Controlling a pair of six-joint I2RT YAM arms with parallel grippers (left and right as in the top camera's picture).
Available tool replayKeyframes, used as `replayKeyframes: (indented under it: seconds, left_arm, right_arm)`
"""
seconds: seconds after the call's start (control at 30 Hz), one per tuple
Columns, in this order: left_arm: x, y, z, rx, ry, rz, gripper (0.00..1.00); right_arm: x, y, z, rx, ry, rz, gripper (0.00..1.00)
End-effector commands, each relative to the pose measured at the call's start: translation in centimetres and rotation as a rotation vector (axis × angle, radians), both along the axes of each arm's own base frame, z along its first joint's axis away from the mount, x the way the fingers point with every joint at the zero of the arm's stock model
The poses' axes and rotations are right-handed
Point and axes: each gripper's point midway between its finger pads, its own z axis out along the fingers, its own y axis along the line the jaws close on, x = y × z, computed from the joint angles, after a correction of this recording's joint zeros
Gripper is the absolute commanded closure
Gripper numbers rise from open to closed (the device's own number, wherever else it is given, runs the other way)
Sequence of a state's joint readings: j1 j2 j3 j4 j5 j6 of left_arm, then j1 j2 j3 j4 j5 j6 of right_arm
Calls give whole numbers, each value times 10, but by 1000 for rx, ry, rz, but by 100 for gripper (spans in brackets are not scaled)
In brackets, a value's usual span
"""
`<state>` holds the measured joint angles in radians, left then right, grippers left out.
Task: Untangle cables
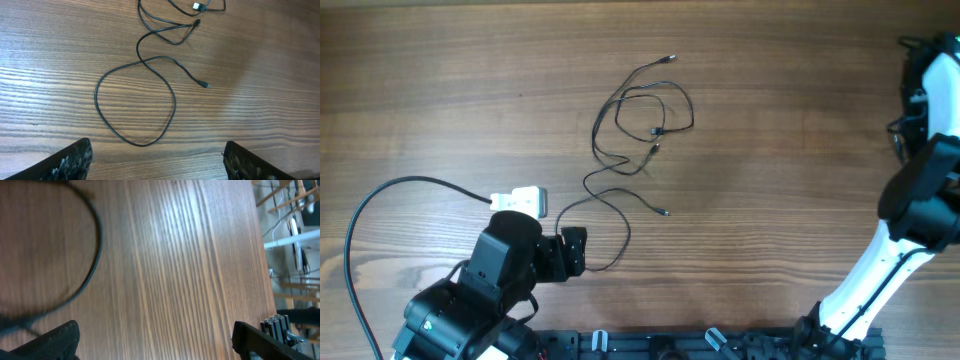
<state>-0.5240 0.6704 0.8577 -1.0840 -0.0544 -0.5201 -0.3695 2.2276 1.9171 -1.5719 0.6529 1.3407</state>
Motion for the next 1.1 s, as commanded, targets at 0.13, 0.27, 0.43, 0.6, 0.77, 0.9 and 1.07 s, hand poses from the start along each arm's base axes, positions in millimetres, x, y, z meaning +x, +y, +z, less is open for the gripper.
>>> replayKeyframes:
  seconds: [0.13, 0.27, 0.43, 0.6, 0.77, 0.9, 1.07]
  left_arm:
    - [0, -3, 3, -1, -9, -24, 14]
    - [0, -3, 3, -2, -9, -24, 14]
    - [0, -3, 3, -2, -9, -24, 14]
    - [0, -3, 3, -2, -9, -24, 15]
    - [0, -3, 3, -2, -9, -24, 15]
    - [0, -3, 3, -2, -8, -24, 15]
    - [0, -3, 3, -2, -8, -24, 15]
  right_arm:
    - [114, 19, -17, 119, -89, 633, 0]
    - [168, 72, -31, 339, -190, 1041, 0]
    - [179, 148, -37, 658, -337, 1323, 30]
    - [139, 138, -46, 696, -196, 1143, 96]
    - [125, 114, -70, 613, -97, 1096, 96]
    - [120, 103, -102, 594, -118, 1084, 96]
    - [114, 66, -119, 528, -158, 1024, 96]
